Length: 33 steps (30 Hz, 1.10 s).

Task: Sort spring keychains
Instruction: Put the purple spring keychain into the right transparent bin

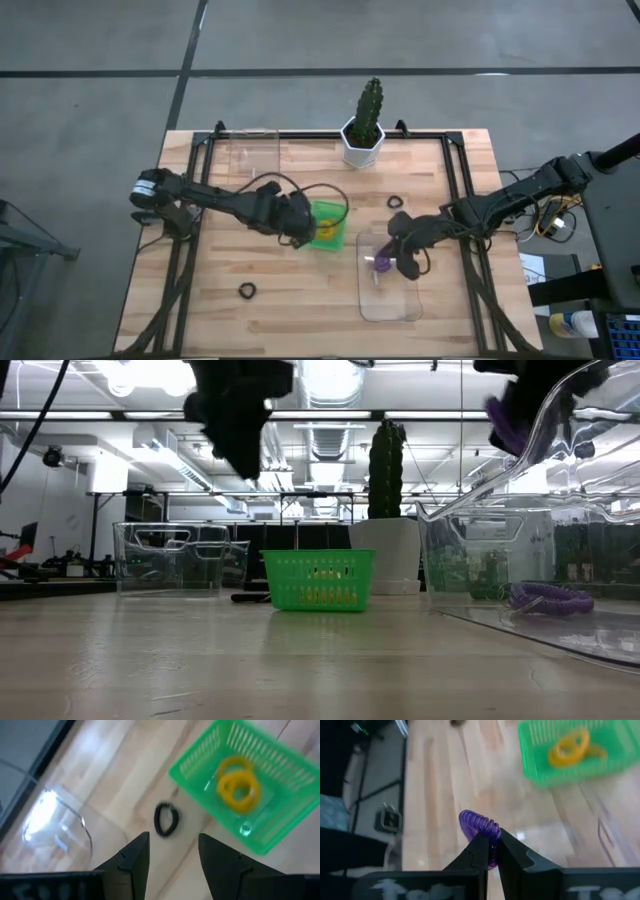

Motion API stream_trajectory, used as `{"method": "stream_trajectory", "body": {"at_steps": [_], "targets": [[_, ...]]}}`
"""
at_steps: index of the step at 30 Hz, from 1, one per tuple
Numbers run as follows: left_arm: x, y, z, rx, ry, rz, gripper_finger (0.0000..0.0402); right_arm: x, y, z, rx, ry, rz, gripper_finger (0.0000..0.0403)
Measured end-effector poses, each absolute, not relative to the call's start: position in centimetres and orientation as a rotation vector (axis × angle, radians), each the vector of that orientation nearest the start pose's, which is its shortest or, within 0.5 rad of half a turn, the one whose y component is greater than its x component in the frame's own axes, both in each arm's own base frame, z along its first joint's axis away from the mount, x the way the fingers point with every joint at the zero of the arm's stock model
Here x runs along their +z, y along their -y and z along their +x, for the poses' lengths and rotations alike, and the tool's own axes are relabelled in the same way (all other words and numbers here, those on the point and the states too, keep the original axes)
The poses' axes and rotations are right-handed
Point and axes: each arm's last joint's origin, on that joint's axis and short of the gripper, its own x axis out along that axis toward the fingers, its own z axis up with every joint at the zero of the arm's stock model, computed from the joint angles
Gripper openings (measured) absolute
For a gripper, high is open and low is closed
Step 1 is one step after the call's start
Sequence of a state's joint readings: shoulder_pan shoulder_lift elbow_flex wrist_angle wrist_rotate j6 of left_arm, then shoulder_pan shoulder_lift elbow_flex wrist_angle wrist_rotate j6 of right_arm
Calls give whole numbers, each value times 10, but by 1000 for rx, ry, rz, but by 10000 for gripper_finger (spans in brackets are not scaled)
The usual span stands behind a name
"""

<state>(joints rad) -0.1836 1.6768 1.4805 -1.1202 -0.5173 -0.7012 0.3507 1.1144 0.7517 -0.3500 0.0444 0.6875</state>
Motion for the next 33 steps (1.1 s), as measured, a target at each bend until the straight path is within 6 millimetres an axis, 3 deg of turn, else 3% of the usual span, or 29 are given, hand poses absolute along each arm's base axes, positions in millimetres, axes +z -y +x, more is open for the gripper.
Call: {"method": "stream_trajectory", "body": {"at_steps": [8, 13, 18, 27, 33], "targets": [[252, 71, 302, 718, -1087, -180, 161, 237, -83, 202, -4, -880, 462, 18], [249, 84, 285, 693, -920, -284, 161, 231, -81, 199, -37, -901, 434, 18], [249, 86, 256, 617, -760, -403, 161, 224, -81, 198, -48, -923, 424, 18], [236, 93, 204, 409, -517, -549, 161, 197, -88, 215, -93, -1019, 386, 18], [228, 101, 183, 264, -416, -602, 161, 189, -93, 226, -107, -1063, 366, 30]]}}
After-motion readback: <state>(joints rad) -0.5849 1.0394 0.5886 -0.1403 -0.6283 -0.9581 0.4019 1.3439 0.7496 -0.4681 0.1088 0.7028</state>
